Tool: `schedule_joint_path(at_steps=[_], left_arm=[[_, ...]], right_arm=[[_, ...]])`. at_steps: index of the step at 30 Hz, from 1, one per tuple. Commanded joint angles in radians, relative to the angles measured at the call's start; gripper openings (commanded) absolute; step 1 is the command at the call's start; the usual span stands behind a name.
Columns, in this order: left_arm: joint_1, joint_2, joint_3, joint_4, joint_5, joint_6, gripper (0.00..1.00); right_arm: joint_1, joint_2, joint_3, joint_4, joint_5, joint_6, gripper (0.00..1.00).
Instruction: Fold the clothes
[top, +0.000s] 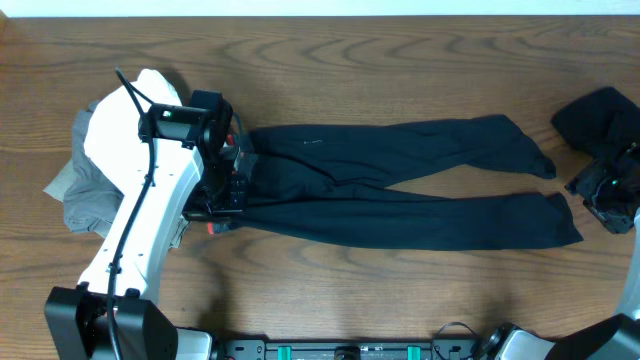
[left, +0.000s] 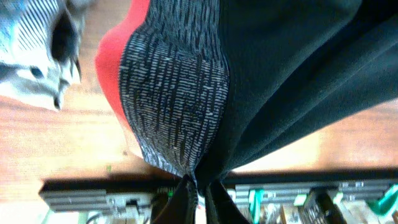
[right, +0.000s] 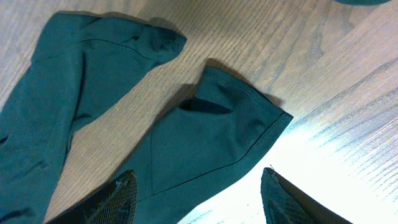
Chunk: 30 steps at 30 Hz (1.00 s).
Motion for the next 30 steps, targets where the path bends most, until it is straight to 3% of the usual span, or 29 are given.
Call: schedule_joint_path(at_steps=[1, 5, 8, 14, 21, 23, 24, 25, 26, 30], left_arm=[[0.003, 0.005, -0.002, -0.018, 0.01, -0.011, 0.28], [0.003, 0.005, -0.002, 0.04, 0.001, -0.011, 0.53], [0.003, 0.005, -0.004, 0.097, -0.028, -0.011, 0.6], [0.003, 0.011, -0.117, 0.291, -0.04, -0.011, 0.62], [0.003, 0.056, -0.334, 0.5, -0.04, -0.02, 0.6], [0.003, 0.068, -0.359, 0.518, -0.04, -0.019, 0.49], [0.003, 0.072, -0.369, 0.526, -0.039, -0.019, 0.36], [0.003, 0.074, -0.371, 0.526, -0.039, -0.02, 0.14], [0.003, 0.074, -0.371, 0.521, -0.036, -0.033, 0.06], [0.002, 0.042, -0.346, 0.485, -0.035, -0.089, 0.06]], right_arm=[[0.01, 0.031, -0.01, -0.002, -0.005, -0.008, 0.63], [0.01, 0.095, -0.01, 0.003, -0.005, -0.008, 0.7], [0.01, 0.162, -0.01, 0.012, -0.005, -0.008, 0.75], [0.009, 0.272, -0.01, 0.042, -0.116, -0.038, 0.69], [0.009, 0.279, -0.01, 0.075, -0.172, -0.058, 0.69], [0.009, 0.279, -0.01, 0.074, -0.173, -0.058, 0.69], [0.009, 0.279, -0.01, 0.074, -0.173, -0.058, 0.69], [0.009, 0.279, -0.01, 0.074, -0.172, -0.058, 0.69], [0.009, 0.279, -0.01, 0.074, -0.172, -0.058, 0.69], [0.009, 0.279, -0.01, 0.074, -0.172, -0.058, 0.68]])
